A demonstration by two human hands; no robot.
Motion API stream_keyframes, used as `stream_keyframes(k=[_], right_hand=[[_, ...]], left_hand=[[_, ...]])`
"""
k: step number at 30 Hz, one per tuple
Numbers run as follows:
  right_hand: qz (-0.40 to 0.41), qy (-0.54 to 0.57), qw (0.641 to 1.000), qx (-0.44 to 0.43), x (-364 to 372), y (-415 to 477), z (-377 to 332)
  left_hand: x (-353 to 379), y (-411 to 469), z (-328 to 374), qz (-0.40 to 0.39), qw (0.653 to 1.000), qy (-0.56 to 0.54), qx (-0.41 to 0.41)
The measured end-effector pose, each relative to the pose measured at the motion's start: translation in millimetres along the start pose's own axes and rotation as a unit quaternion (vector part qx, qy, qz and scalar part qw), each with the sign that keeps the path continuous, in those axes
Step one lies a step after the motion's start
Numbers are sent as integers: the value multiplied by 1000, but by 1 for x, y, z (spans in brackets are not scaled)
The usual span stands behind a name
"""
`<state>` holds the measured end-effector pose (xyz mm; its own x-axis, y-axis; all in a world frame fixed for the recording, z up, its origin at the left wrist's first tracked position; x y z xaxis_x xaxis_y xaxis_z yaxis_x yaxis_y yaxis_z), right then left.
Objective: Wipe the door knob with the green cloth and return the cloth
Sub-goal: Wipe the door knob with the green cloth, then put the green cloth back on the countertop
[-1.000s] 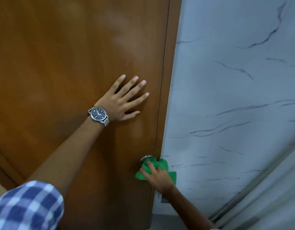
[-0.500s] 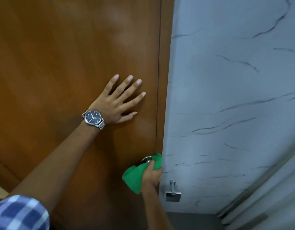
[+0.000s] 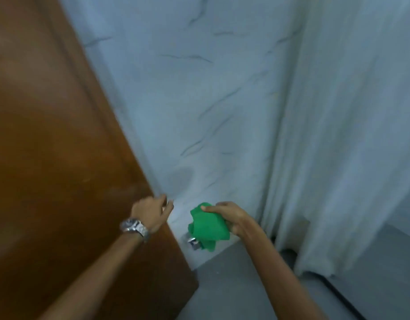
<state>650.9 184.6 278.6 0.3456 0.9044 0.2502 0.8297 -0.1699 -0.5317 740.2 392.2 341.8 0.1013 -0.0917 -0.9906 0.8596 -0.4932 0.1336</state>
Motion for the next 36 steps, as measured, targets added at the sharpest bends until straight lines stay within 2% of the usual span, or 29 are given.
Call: stream_keyframes(k=[1, 2, 3, 4, 5, 7, 8, 10, 11, 12, 15, 18, 20, 25, 28, 30, 32, 34, 35, 36], right_hand=[[40, 8, 999, -14, -37, -13, -1], [86, 28, 995, -29, -82, -31, 1], [108, 31, 993, -40, -106, -47, 1], [137, 39, 988, -54, -137, -66, 3], [156, 55, 984, -70, -173, -89, 9], [181, 118, 972, -94, -243, -143, 29], [202, 138, 964, -103, -277, -172, 42], [282, 153, 940, -120, -340, -237, 77], [339, 158, 919, -126, -369, -273, 100], [398, 166, 893, -128, -398, -313, 129], [502, 185, 839, -102, -451, -415, 217], [537, 235, 808, -57, -473, -500, 324], [565, 280, 775, -48, -467, -546, 397], [663, 377, 646, -34, -421, -612, 563], [700, 392, 597, 12, -393, -614, 638], [709, 346, 605, 103, -381, -603, 675], [698, 271, 616, 245, -368, -591, 707], [682, 204, 615, 339, -365, -587, 717], [671, 170, 621, 368, -368, -588, 715], [665, 125, 627, 386, -373, -593, 707]], left_hand=[[37, -4, 30, -117, 979, -138, -97], [78, -8, 76, -256, 920, -254, -153], [110, -20, 110, -393, 832, -341, -193], [137, -32, 157, -501, 746, -395, -191], [156, -42, 211, -571, 673, -436, -176], [164, -67, 320, -620, 563, -522, -162], [164, -78, 372, -616, 522, -563, -176], [164, -99, 469, -601, 468, -628, -160], [159, -114, 514, -599, 466, -636, -139], [157, -136, 561, -601, 480, -630, -110], [164, -205, 681, -650, 513, -559, 37], [184, -303, 772, -689, 560, -428, 169], [198, -382, 809, -715, 557, -346, 245], [266, -558, 838, -729, 504, -212, 411], [320, -620, 822, -683, 471, -135, 541], [356, -641, 804, -611, 442, -57, 655], [384, -650, 784, -504, 396, 69, 764], [390, -650, 775, -435, 351, 119, 820], [386, -649, 775, -416, 342, 128, 833], [380, -649, 779, -400, 351, 125, 838]])
Point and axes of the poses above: each hand's wrist, its own y-axis towards the middle knuckle, its own x-axis out of the palm, z = x × y, the point moved 4 cm from there along y, towards the middle knuckle, and after that the axes turned 3 degrees about z, right-handed, at the moved point
